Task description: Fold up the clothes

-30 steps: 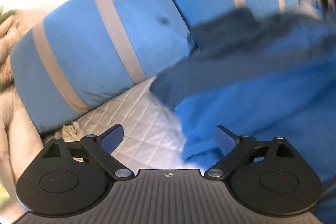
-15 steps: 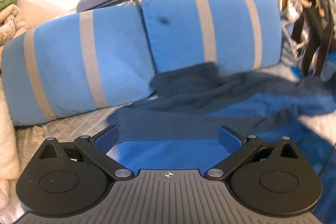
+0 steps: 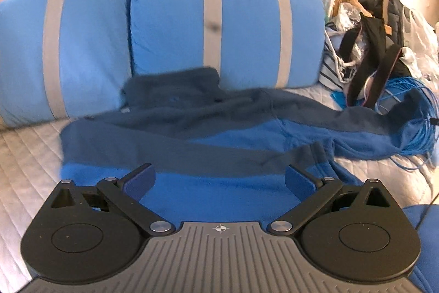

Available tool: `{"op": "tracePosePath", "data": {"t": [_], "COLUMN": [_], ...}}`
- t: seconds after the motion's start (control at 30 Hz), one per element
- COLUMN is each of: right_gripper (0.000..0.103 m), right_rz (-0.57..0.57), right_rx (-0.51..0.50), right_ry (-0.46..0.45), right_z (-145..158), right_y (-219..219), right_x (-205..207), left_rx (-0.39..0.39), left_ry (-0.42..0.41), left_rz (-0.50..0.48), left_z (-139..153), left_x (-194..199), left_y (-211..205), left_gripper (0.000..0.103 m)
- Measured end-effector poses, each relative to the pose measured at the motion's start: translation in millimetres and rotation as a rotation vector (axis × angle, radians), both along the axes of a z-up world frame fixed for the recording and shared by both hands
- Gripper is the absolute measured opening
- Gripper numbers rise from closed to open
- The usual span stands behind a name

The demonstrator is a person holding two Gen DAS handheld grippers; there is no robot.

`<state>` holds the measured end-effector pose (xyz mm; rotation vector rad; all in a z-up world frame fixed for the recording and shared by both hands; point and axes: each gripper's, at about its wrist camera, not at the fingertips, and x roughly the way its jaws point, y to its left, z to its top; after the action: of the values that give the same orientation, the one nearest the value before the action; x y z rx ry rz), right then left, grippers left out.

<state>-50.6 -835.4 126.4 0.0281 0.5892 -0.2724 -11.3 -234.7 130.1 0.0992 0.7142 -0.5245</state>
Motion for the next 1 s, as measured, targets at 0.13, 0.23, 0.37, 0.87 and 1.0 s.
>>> {"op": "tracePosePath", "data": {"t": [0.13, 0.23, 0.37, 0.87, 1.0], "right_gripper": [0.061, 0.059, 0.054, 0.019, 0.015], "right_rz": [-0.039, -0.054, -0.091, -0.109, -0.088], "right_rx": [0.006, 0.001, -0.043, -0.074, -0.093], "right_ry": [-0.040, -0.100, -0.116, -0.105, -0.123], "right_z": [-14, -13, -14, -25, -19], "right_y": [-13, -22, -28, -38, -25], "right_x": [1, 4, 14, 44, 39], "left_rx": [-0.042, -0.082, -0.114, -0.100, -0.107], "left_ry": [0.073, 0.096, 0.097, 0.114, 0.115], "left_rz": [-0.018, -0.036, -0.056, -0.049, -0.049], "left_z": [-14, -19, -23, -33, -35], "left_x": [0, -1, -3, -3, -2], "left_y": [5, 8, 12, 8, 9], "left_gripper": [0.103, 0.103, 0.103, 0.103, 0.103]}}
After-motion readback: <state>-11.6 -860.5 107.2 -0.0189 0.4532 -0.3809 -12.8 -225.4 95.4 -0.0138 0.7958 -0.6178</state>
